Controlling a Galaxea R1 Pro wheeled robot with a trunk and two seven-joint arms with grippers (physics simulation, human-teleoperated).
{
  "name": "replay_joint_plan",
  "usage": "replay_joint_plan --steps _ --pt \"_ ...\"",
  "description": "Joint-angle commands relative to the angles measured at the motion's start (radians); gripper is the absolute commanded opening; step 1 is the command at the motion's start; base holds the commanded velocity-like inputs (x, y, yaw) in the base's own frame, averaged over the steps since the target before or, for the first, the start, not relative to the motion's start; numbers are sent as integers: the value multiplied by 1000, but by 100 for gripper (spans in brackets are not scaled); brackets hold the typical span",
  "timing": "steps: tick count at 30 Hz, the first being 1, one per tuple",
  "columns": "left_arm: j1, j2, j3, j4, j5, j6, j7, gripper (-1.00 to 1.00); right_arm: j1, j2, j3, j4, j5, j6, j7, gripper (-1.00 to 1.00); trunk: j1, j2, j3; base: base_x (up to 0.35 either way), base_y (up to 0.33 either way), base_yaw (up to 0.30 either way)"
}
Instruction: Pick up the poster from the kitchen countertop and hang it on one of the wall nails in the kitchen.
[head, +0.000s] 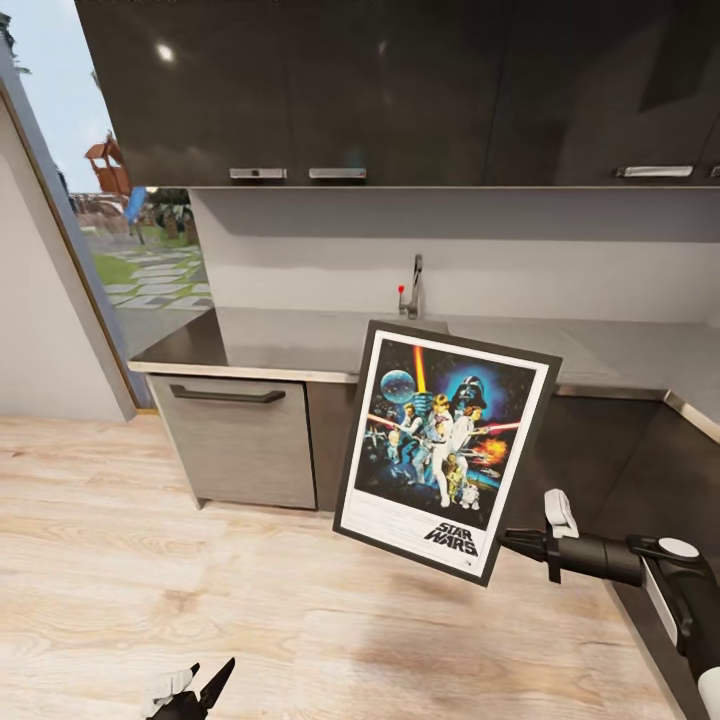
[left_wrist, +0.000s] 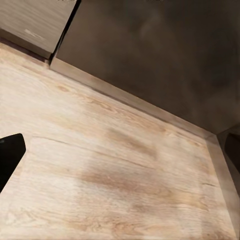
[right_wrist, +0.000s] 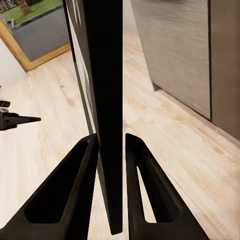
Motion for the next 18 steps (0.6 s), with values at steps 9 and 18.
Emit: replay_joint_plan --steps 9,18 --pt "-1 -2 -10 1 8 -4 -2 100 2 1 -3 -2 5 14 4 -100 -35 63 27 0 0 0" --pt "-1 -4 -12 1 7 -4 -2 100 2 1 -3 -3 5 14 4 -100 -69 126 55 0 0 0"
